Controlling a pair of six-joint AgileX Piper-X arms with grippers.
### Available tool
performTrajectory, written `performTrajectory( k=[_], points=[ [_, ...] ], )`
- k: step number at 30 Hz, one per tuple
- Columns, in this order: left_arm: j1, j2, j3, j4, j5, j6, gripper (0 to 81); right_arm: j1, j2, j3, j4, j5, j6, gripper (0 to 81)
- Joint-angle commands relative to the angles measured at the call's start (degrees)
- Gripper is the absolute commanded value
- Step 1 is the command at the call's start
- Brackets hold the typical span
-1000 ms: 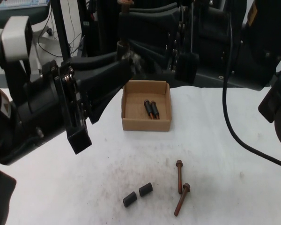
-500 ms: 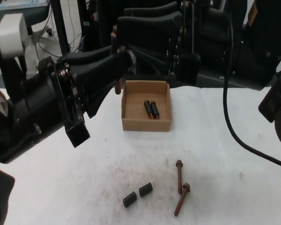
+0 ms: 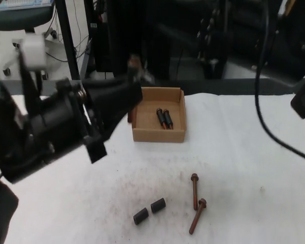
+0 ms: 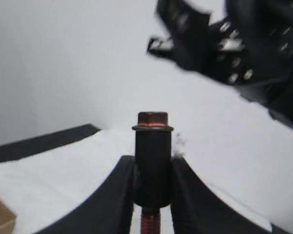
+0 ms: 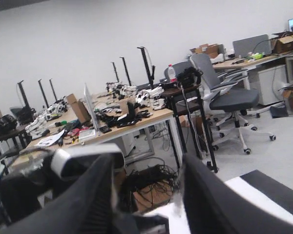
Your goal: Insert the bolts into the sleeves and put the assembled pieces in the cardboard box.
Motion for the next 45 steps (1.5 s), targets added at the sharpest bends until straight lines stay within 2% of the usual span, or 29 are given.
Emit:
performTrajectory(
  k=[1, 4, 5, 8, 16, 26, 30, 35, 38, 43, 45],
  points=[
    [0.11, 0.59, -3.70, 14.47, -6.18, 6.76, 0.4, -0.81, -0.69, -0.51, -1.03, 0.16, 1.47, 30.0],
    [0.11, 3.45, -9.46, 26.55, -11.19, 9.99, 0.4, -3.19, -1.03, -0.51, 1.07, -1.61, 1.48, 5.8],
    [0.11, 5.06, -11.87, 29.88, -11.94, 11.50, 0.4, -3.66, -1.05, -0.51, 1.86, -2.16, 1.48, 0.5],
    [0.11, 10.80, -19.44, 37.13, -12.22, 14.43, 0.4, -4.85, -1.24, -0.51, 3.47, -2.78, 1.71, 0.8],
    [0.11, 32.61, -42.61, 48.71, -14.37, 14.76, 0.4, -5.36, -4.58, -0.51, 7.47, -3.05, 3.24, 0.8],
    [0.11, 59.49, -74.96, 69.41, -16.99, 14.76, 0.4, -5.51, -9.65, -0.51, 19.80, -3.10, 1.99, 0.8],
    [0.11, 65.08, -82.14, 73.55, -19.66, 14.87, 0.4, -5.51, -10.53, -0.51, 20.37, -3.10, -0.74, 0.8],
    [0.11, 67.59, -84.07, 74.27, -19.88, 18.00, 1.0, -6.18, -10.57, -0.51, 20.37, -4.43, -0.52, 0.8],
    [0.11, 67.86, -84.07, 74.27, -20.05, 21.18, 10.4, -7.12, -10.57, -0.51, 20.37, -6.31, 0.18, 0.8],
    [0.63, 67.86, -84.23, 74.15, -21.18, 21.44, 41.4, -8.85, -10.57, -0.51, 20.37, -8.93, 1.99, 0.8],
    [0.70, 67.86, -84.23, 74.52, -21.29, 21.15, 46.9, -9.30, -10.57, -0.51, 20.37, -8.92, 2.10, 0.8]
  ],
)
